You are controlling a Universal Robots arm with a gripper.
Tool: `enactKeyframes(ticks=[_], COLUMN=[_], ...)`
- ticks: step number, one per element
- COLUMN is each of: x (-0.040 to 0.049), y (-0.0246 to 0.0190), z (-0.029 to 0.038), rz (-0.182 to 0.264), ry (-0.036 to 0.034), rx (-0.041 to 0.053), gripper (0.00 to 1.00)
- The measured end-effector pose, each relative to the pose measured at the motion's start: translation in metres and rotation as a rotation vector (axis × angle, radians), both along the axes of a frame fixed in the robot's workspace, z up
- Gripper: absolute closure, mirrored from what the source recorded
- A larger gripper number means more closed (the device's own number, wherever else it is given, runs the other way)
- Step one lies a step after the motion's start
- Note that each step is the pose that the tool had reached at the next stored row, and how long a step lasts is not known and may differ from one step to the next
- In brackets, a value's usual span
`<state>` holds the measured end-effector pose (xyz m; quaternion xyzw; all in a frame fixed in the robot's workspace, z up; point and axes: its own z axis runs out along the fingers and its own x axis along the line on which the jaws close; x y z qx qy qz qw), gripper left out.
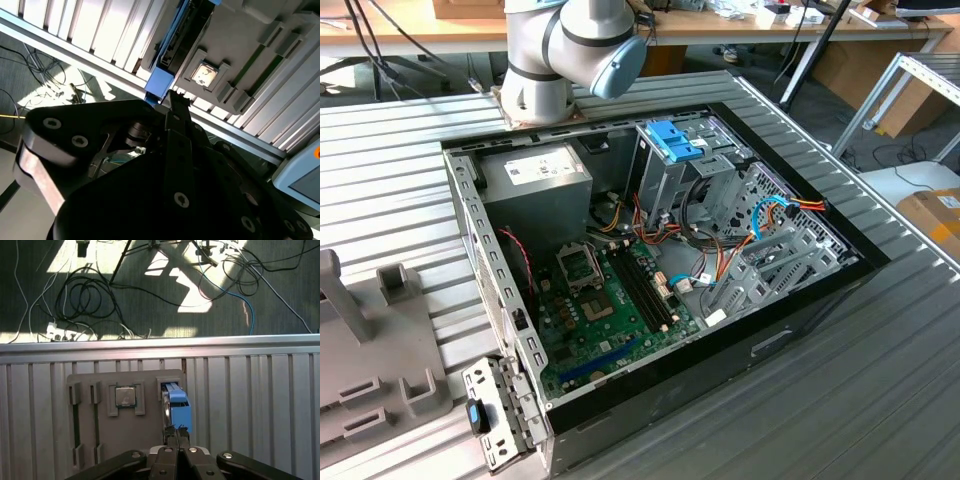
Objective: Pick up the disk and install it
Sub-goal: 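Pick up the disk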
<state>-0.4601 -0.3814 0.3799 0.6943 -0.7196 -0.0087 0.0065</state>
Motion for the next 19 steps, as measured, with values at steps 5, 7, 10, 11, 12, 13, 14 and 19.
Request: enactKeyframes(ticks=[5,7,10,11,12,13,14,19], x=[0.0001,0.0001,0.0001,0.0001,0.0001,0.0001,0.0001,0.0001], y=[0.0,0.0006,0.0039,0.0039,0.004,0.004,0.004,0.0041], z=[-0.0019,-0.0055,-0.0057,-0.0057,-0.0058,-0.0058,-0.0057,-0.0057], rz=[0.0,0.0,0.0,0.0,0.0,0.0,0.0,0.0], ry=[0.0001,0.0002,0.0,0.0001,0.0,0.0,0.0001,0.0001], rx=[0.0,-0.0001,-0.0001,-0.0001,0.0,0.0,-0.0001,-0.0001], gripper=[0.89,0.89,0.89,0.89,0.89,0.89,0.89,0.83])
